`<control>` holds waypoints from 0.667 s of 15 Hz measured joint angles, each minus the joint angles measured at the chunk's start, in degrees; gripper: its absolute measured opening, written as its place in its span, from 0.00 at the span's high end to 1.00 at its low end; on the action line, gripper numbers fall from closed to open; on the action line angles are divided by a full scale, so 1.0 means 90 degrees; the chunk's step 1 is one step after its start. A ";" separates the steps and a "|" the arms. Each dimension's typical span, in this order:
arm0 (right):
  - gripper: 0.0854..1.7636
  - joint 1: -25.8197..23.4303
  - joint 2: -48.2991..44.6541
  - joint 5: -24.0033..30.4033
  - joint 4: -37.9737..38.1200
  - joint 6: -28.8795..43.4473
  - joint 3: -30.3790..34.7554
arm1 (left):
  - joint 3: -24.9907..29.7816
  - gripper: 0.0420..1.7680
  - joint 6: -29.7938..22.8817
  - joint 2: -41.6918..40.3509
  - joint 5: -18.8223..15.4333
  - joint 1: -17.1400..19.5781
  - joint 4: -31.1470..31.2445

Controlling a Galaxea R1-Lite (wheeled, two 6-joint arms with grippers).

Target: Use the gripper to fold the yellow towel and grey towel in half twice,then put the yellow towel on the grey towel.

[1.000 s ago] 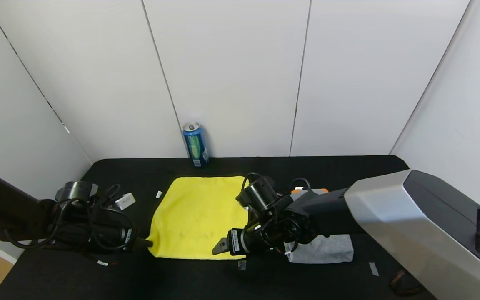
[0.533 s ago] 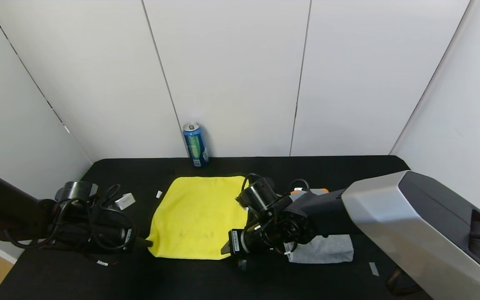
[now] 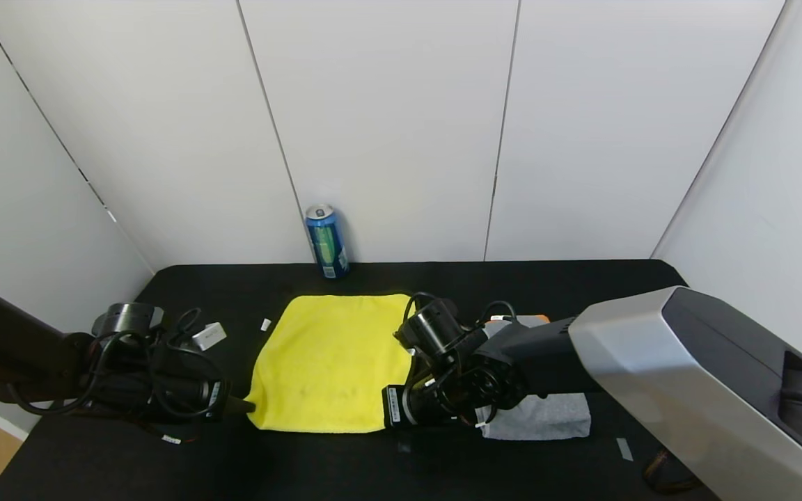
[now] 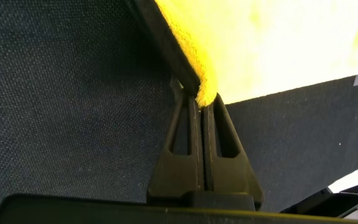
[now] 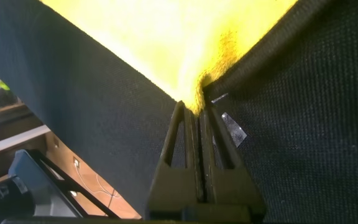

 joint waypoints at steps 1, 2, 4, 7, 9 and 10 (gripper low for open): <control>0.97 0.0000 -0.0003 0.0000 0.0003 0.0003 0.0009 | 0.0000 0.96 0.0001 0.0000 0.0000 -0.0003 0.0003; 0.97 0.0000 -0.0005 0.0001 0.0008 0.0000 0.0018 | 0.0003 0.96 0.0001 0.0000 0.0000 0.0003 0.0003; 0.97 -0.0004 -0.0020 0.0001 0.0030 0.0005 0.0037 | 0.0012 0.96 0.0007 -0.0019 0.0000 0.0007 0.0000; 0.97 -0.0009 -0.0131 0.0000 0.0033 0.0003 0.0150 | 0.0122 0.96 0.0026 -0.0179 0.0000 0.0031 0.0003; 0.97 -0.0019 -0.0257 0.0000 0.0020 0.0003 0.0272 | 0.0270 0.96 0.0041 -0.0381 0.0000 0.0041 0.0000; 0.97 -0.0024 -0.0328 0.0000 0.0015 0.0000 0.0321 | 0.0347 0.96 0.0046 -0.0503 0.0000 0.0043 -0.0039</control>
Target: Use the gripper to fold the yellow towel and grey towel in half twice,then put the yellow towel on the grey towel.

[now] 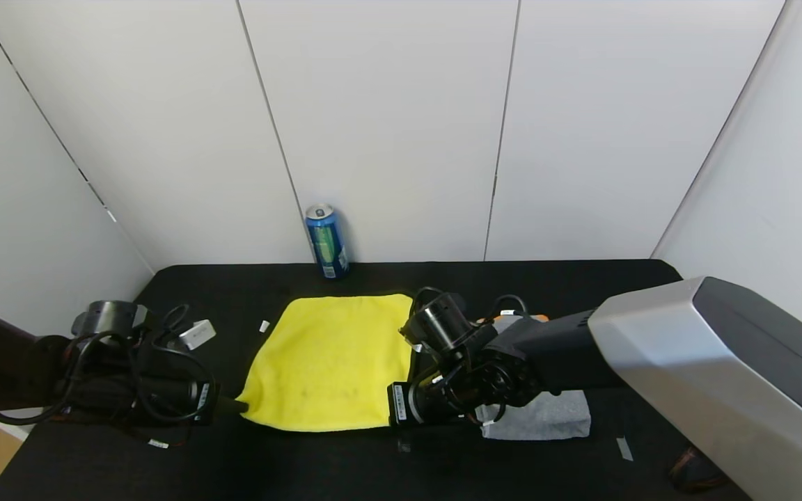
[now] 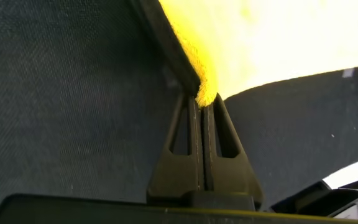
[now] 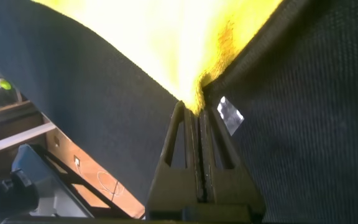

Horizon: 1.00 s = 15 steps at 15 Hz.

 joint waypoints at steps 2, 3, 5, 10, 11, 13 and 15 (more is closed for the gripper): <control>0.97 0.0003 -0.0173 0.0000 -0.0007 0.0000 0.0114 | 0.0210 0.96 -0.0005 -0.0245 0.0000 0.0003 -0.0176; 0.97 0.0012 -0.0272 0.0001 -0.0022 -0.0003 0.0187 | 0.0299 0.96 -0.0008 -0.0362 0.0000 0.0000 -0.0218; 0.97 0.0034 -0.0467 0.0009 -0.0031 -0.0005 0.0325 | 0.0443 0.96 -0.0008 -0.0591 0.0000 0.0000 -0.0232; 0.97 0.0112 -0.0836 0.0012 -0.0031 -0.0007 0.0532 | 0.0719 0.96 0.0009 -0.1136 0.0000 0.0020 -0.0234; 0.97 0.0127 -0.0925 0.0009 -0.0034 -0.0003 0.0578 | 0.0753 0.96 0.0009 -0.1234 0.0000 0.0034 -0.0234; 0.97 0.0149 -0.1112 0.0012 -0.0031 0.0000 0.0670 | 0.0824 0.96 0.0019 -0.1421 -0.0007 0.0070 -0.0240; 0.97 0.0150 -0.1304 0.0009 -0.0034 -0.0003 0.0756 | 0.0891 0.96 0.0027 -0.1617 -0.0015 0.0098 -0.0240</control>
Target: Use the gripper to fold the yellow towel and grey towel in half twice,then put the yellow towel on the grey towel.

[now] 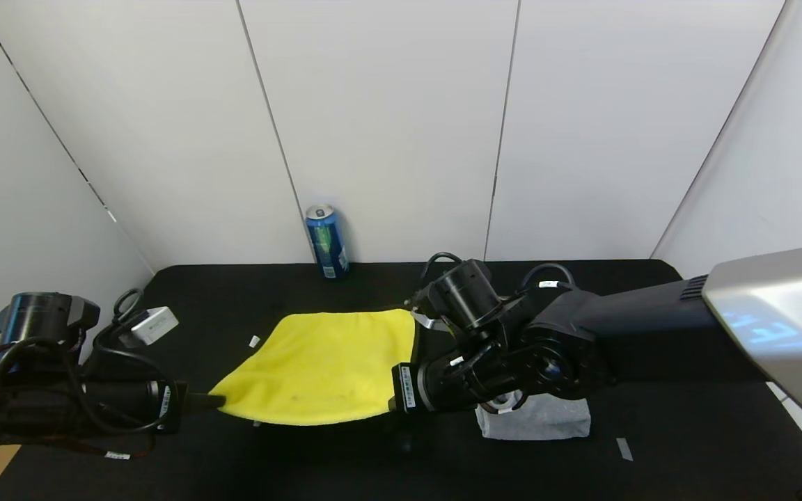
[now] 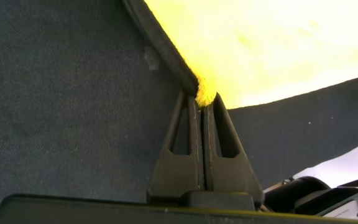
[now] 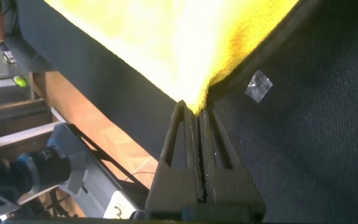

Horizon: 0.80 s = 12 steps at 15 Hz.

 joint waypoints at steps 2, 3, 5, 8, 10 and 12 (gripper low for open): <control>0.97 0.0000 -0.0171 0.0000 0.0000 0.0003 0.0065 | 0.0070 0.96 0.0001 -0.0180 -0.0016 0.0009 -0.0009; 0.97 0.0003 -0.0245 0.0000 0.0000 0.0003 0.0096 | 0.0093 0.96 0.0001 -0.0251 -0.0024 0.0012 -0.0015; 0.97 0.0011 -0.0359 0.0000 -0.0003 0.0008 0.0152 | 0.0115 0.96 0.0001 -0.0340 -0.0027 0.0012 -0.0012; 0.97 0.0024 -0.0391 0.0012 -0.0020 0.0015 0.0175 | 0.0116 0.96 0.0004 -0.0389 -0.0027 0.0012 -0.0012; 0.97 0.0051 -0.0316 0.0012 -0.0073 0.0015 0.0138 | 0.0073 0.96 0.0001 -0.0347 -0.0027 0.0012 -0.0012; 0.97 0.0081 -0.0163 0.0012 -0.0158 0.0022 0.0111 | -0.0019 0.96 0.0004 -0.0202 -0.0016 0.0015 -0.0103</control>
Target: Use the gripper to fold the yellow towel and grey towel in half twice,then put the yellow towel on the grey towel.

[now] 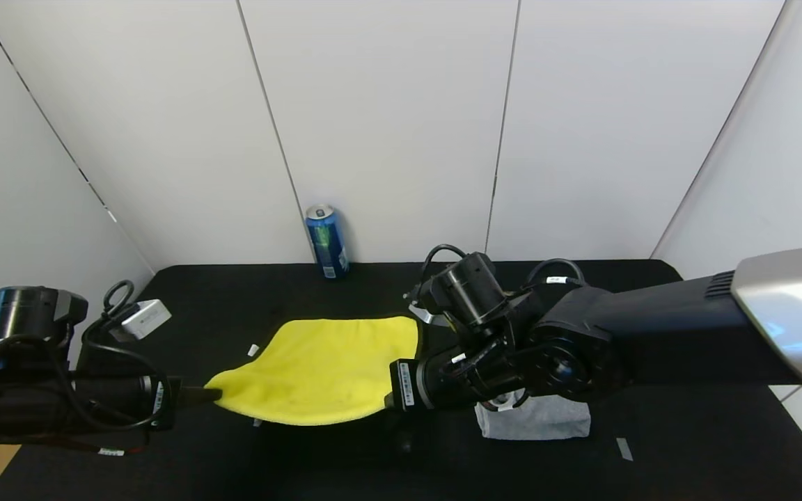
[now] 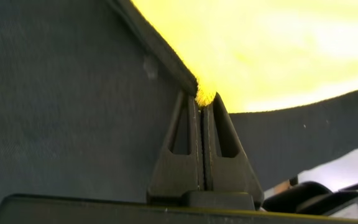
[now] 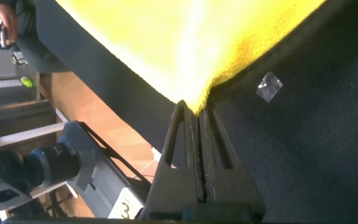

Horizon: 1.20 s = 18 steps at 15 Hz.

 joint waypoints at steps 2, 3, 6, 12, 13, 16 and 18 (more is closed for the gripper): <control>0.97 0.0007 0.0172 0.0007 -0.0182 0.0012 -0.0022 | -0.0114 0.96 -0.0009 0.0303 0.0009 0.0000 -0.0284; 0.97 -0.0024 0.0236 0.0028 -0.0289 0.0012 -0.0037 | -0.0184 0.96 -0.0016 0.0443 0.0016 -0.0003 -0.0336; 0.97 -0.0202 0.0362 0.0073 -0.0318 0.0023 -0.0196 | -0.0561 0.96 -0.0049 0.0947 0.0046 -0.0009 -0.0344; 0.97 -0.0513 0.0680 0.0077 -0.0176 0.0020 -0.0993 | -0.1185 0.96 -0.0070 0.1611 0.0077 -0.0020 -0.0271; 0.97 -0.0539 0.0748 0.0077 -0.0108 0.0023 -0.1149 | -0.1317 0.96 -0.0077 0.1671 0.0083 -0.0049 -0.0271; 0.97 -0.0588 0.0962 0.0077 0.0019 0.0023 -0.1611 | -0.1705 0.96 -0.0077 0.1849 0.0085 -0.0131 -0.0280; 0.97 -0.0600 0.1082 0.0077 0.0024 0.0023 -0.1764 | -0.1896 0.96 -0.0073 0.1972 0.0062 -0.0153 -0.0341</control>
